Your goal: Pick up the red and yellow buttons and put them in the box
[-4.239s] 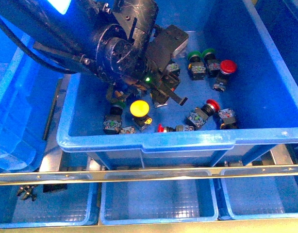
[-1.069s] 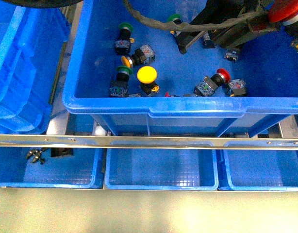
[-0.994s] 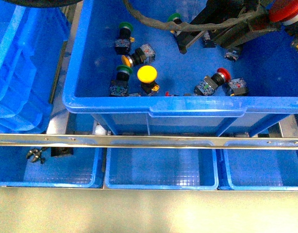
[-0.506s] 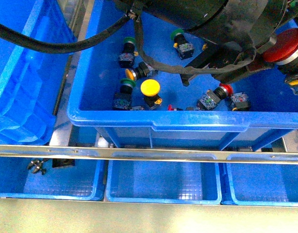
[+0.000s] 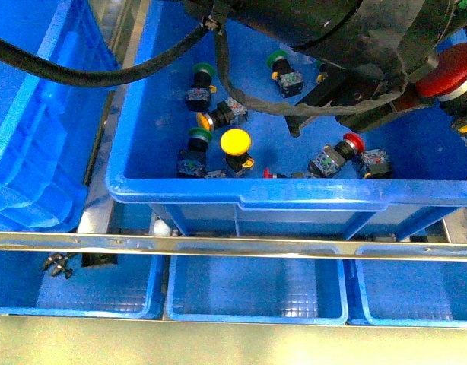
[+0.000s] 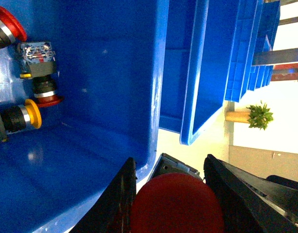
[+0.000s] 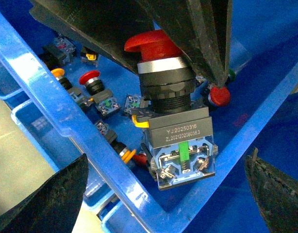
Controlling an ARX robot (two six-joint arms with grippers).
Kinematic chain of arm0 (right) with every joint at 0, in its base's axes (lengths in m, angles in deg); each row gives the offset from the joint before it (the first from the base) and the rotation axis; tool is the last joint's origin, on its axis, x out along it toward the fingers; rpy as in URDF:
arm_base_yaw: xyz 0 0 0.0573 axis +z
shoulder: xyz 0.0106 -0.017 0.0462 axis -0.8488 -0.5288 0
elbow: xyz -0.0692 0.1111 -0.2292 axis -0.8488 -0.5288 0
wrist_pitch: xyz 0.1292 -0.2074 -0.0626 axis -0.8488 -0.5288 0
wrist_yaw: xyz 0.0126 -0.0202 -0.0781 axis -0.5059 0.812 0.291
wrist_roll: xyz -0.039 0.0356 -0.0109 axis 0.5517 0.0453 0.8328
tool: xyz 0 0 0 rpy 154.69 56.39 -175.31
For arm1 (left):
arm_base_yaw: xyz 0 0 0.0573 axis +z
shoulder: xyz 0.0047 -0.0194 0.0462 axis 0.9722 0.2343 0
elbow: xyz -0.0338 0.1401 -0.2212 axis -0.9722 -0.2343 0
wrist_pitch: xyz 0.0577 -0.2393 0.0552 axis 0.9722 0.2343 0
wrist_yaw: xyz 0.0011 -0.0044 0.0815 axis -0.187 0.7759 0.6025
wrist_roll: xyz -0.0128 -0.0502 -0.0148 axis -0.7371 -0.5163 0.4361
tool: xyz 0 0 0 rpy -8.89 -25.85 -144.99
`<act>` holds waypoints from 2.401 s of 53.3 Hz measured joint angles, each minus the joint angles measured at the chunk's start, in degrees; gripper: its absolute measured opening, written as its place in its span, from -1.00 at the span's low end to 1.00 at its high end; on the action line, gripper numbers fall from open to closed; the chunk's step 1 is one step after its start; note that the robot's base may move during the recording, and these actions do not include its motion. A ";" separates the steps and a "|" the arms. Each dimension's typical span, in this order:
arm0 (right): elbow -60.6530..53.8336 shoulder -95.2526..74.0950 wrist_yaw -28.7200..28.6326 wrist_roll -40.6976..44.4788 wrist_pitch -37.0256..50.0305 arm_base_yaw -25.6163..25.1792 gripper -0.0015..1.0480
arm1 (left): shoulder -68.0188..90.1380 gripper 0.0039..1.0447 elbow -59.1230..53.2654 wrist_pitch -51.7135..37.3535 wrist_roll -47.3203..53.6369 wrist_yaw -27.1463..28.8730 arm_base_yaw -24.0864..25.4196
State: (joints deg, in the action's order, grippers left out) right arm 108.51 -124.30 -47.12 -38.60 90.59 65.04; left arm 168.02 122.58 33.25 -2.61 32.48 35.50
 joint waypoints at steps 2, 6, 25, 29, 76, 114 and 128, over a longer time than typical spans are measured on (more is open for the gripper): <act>0.31 -1.29 -0.02 0.07 1.11 -0.31 0.86 | 0.00 -0.35 0.04 0.00 -0.04 0.02 0.00; 1.05 -3.28 -0.02 0.09 2.36 -0.87 0.86 | 0.00 -0.35 0.04 0.00 -0.17 0.00 0.00; 3.45 -6.86 -0.28 0.94 3.58 -2.82 0.52 | 0.00 -0.35 0.04 0.00 -0.20 0.13 -0.04; 3.48 -6.86 -0.68 0.94 3.45 -2.82 0.32 | 0.00 -0.35 0.13 0.00 -0.22 0.26 -0.04; 3.48 -6.60 -1.95 -0.13 4.52 -2.91 -0.39 | 0.09 0.02 0.72 0.17 -0.07 1.03 -0.20; 3.45 -6.69 -1.92 1.14 4.63 -7.45 -0.39 | 0.17 0.85 0.70 0.59 5.03 4.74 1.64; 3.34 -6.73 -1.90 1.38 4.22 -8.90 -0.39 | 1.11 0.85 0.72 3.45 13.07 7.17 6.91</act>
State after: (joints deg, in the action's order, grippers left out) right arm 111.85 -131.03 -49.02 -37.23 94.80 56.14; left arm 169.14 123.30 36.70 10.46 39.64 42.41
